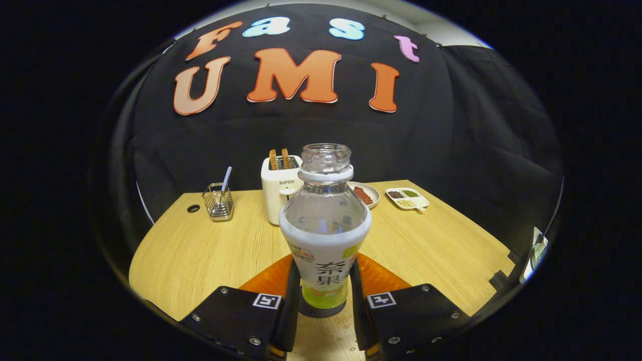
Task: Take the bottle from table, then pour the juice into the cup, finally place the bottle on the coaster
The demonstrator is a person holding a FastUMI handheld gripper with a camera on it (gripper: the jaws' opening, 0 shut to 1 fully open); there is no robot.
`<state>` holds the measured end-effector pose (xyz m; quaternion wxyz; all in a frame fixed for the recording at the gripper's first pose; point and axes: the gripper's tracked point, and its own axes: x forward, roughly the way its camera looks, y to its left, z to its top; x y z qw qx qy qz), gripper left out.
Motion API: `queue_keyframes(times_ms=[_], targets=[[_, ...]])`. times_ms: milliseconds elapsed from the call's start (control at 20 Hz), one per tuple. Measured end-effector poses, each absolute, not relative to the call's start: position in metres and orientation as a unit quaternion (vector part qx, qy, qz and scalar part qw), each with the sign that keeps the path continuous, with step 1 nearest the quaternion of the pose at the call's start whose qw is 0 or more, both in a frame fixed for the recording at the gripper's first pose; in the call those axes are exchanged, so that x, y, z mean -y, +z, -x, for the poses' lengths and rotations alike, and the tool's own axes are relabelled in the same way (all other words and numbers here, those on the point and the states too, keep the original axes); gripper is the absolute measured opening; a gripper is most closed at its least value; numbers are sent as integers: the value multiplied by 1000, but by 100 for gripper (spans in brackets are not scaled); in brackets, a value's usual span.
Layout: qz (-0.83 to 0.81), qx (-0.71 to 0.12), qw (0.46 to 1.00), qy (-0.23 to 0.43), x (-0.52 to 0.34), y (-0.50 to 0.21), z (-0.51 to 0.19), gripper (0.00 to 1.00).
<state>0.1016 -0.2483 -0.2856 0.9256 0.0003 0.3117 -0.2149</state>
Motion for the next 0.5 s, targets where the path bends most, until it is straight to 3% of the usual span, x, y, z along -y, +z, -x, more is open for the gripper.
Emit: queue_keyframes(times_ms=[500], targets=[[-23,-348,913,-211,240,-335,-105,48]])
